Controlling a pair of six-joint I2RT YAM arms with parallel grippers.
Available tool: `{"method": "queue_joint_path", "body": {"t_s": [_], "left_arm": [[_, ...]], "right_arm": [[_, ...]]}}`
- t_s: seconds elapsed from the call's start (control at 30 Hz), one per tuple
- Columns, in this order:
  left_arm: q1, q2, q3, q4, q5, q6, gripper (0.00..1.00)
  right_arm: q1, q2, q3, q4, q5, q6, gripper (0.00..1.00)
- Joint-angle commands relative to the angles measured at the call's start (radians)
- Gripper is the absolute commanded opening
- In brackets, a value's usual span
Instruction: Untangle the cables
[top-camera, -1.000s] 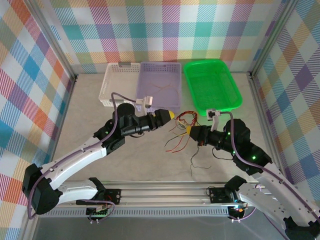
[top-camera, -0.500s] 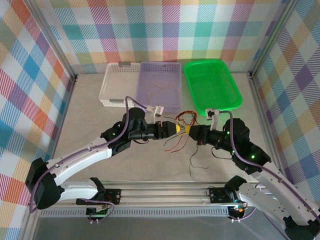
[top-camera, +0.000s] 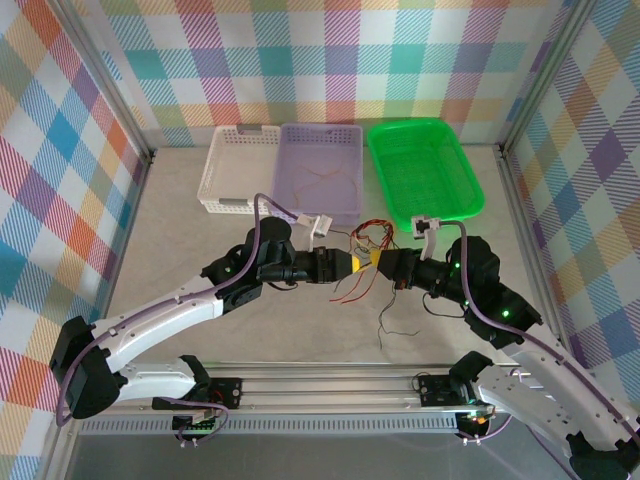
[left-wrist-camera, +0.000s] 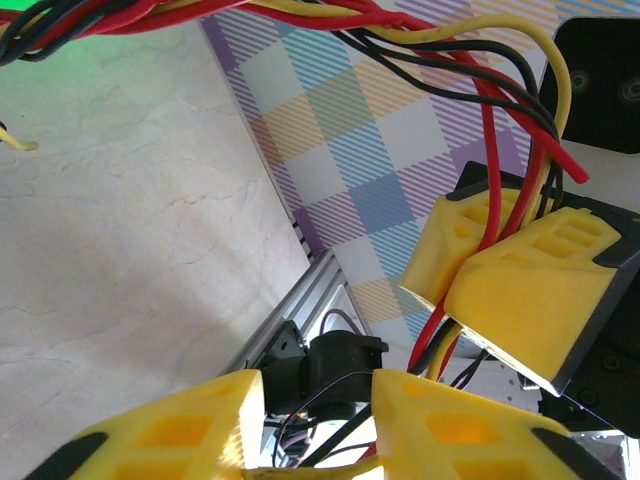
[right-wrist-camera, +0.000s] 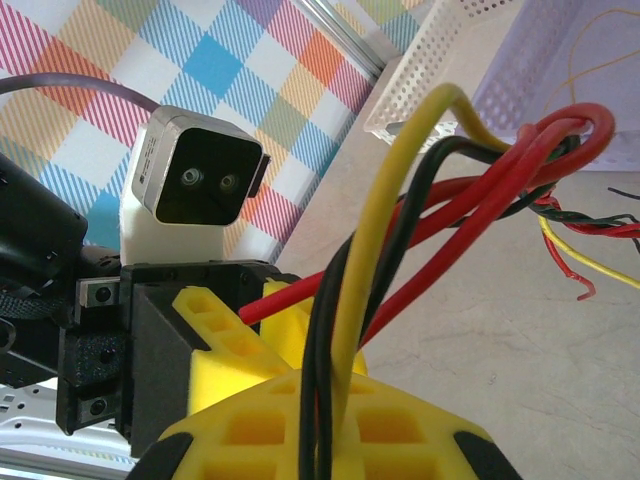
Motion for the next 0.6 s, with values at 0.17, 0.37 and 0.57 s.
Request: {"method": "queue_joint_path", "body": {"t_s": [0.17,0.37,0.57], "left_arm": [[-0.021,-0.044,0.004,0.005,0.007,0.023,0.21],[-0.021,-0.054,0.012,-0.033,-0.05,0.021,0.0],[-0.021,-0.075,0.022,-0.115,-0.158,0.025,0.0]], "right_arm": [[0.004,-0.005,-0.025,0.053,-0.016,0.006,0.0],[0.004,0.016,-0.049,0.06,-0.043,0.011,0.0],[0.004,0.016,-0.087,0.018,0.007,-0.011,0.0]]}}
